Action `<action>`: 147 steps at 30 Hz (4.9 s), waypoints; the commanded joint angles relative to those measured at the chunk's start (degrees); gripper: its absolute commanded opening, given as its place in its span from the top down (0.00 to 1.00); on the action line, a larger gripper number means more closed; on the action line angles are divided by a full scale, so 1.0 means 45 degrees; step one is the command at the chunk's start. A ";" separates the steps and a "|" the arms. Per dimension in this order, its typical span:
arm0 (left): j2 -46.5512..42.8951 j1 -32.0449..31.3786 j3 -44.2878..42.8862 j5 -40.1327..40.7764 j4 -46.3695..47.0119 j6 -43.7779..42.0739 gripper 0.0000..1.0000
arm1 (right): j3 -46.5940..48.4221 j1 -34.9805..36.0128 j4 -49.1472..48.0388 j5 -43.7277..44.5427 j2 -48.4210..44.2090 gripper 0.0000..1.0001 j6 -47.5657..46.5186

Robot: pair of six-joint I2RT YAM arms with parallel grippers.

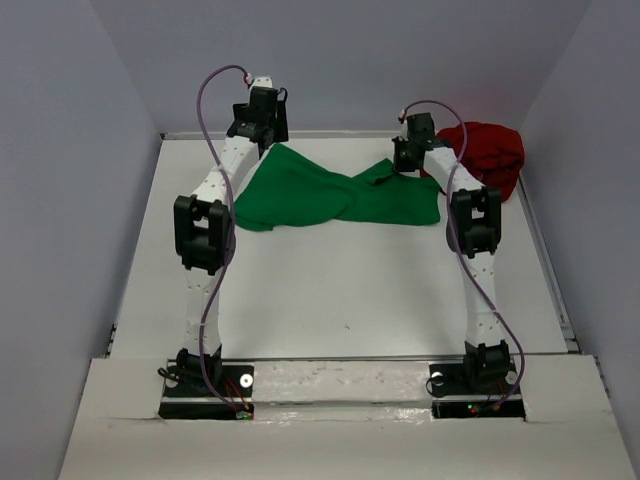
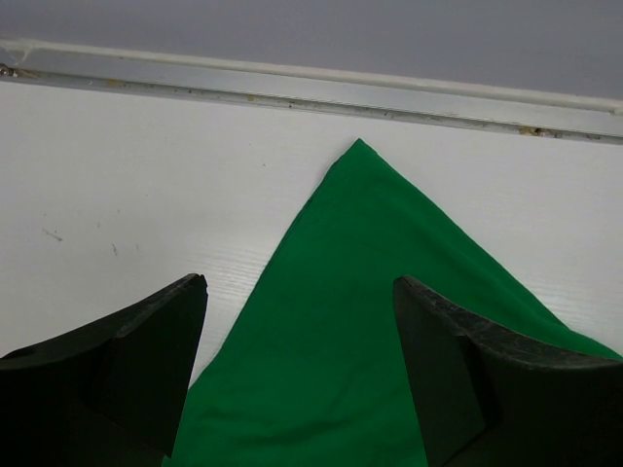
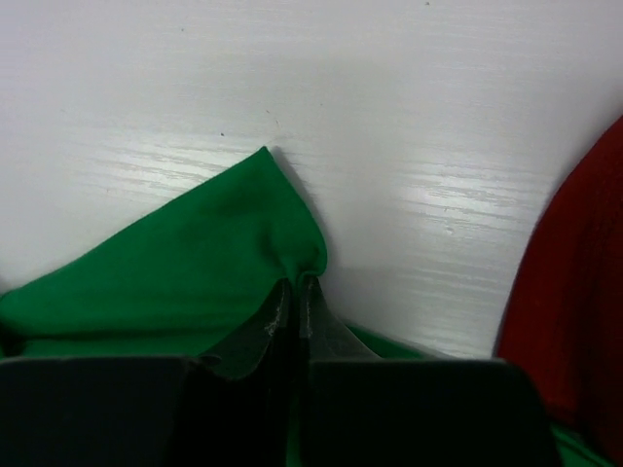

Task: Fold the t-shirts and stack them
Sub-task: Move the tshirt to the center of the board

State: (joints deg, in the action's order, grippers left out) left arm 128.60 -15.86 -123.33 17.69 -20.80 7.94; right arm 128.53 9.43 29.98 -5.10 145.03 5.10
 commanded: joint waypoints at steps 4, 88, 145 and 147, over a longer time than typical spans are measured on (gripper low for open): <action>-0.0960 -0.0207 0.0296 0.0403 0.0266 -0.0164 0.13 | 0.0578 0.0599 -0.0119 0.2012 -0.1094 1.00 -0.0762; 0.1869 -0.0500 -0.3765 -0.3049 -0.1609 -0.1044 0.11 | -1.3387 0.6986 -0.0607 0.6993 -1.1780 0.51 0.4277; 0.4802 0.0418 -0.3747 -0.7154 0.1144 0.2765 0.14 | -1.3699 0.6986 -0.0314 0.6036 -1.2796 0.55 0.4452; 0.4938 0.0477 -0.3765 -0.7445 0.1340 0.2902 0.14 | -1.3680 0.6986 -0.0295 0.6075 -1.2737 0.55 0.4471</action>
State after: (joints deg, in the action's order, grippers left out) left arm 150.82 -14.39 -137.71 -13.82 -16.43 19.88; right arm 66.96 40.58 29.52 22.09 89.71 24.45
